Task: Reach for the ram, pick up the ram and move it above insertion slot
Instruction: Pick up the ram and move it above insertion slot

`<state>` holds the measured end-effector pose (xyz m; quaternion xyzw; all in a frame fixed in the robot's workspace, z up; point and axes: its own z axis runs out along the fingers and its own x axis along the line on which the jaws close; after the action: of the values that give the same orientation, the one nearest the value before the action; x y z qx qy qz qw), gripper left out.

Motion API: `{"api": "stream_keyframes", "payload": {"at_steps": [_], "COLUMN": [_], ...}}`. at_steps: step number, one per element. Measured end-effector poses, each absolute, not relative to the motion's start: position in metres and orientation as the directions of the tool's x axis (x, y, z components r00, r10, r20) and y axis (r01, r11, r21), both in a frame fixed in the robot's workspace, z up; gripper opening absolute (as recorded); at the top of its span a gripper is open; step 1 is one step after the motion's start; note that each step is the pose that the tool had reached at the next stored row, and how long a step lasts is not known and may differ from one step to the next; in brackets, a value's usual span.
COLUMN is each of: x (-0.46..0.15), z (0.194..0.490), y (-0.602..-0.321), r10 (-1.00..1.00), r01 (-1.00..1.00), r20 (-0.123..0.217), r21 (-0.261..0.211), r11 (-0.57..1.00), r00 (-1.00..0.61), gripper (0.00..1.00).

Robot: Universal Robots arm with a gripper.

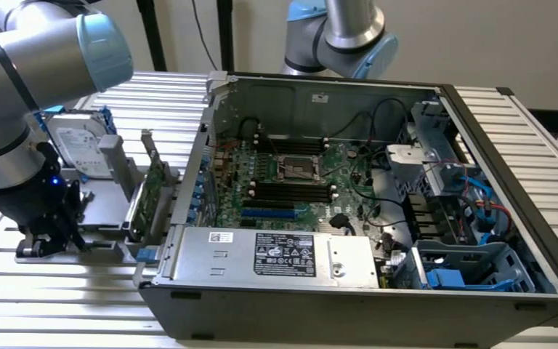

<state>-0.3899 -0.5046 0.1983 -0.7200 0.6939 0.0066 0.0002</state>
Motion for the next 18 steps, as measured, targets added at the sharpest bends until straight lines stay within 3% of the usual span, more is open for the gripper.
{"api": "stream_keyframes", "payload": {"at_steps": [9, 18], "x": [-0.390, -0.390], "z": [0.213, 0.251], "y": [-0.504, -0.504], "r10": [-0.999, -0.999], "r01": [-0.999, -0.999], "r20": [-0.010, -0.010], "r21": [0.009, 0.009], "r11": [-0.037, -0.037], "r00": [0.037, 0.037], "gripper": [0.14, 0.14]}}
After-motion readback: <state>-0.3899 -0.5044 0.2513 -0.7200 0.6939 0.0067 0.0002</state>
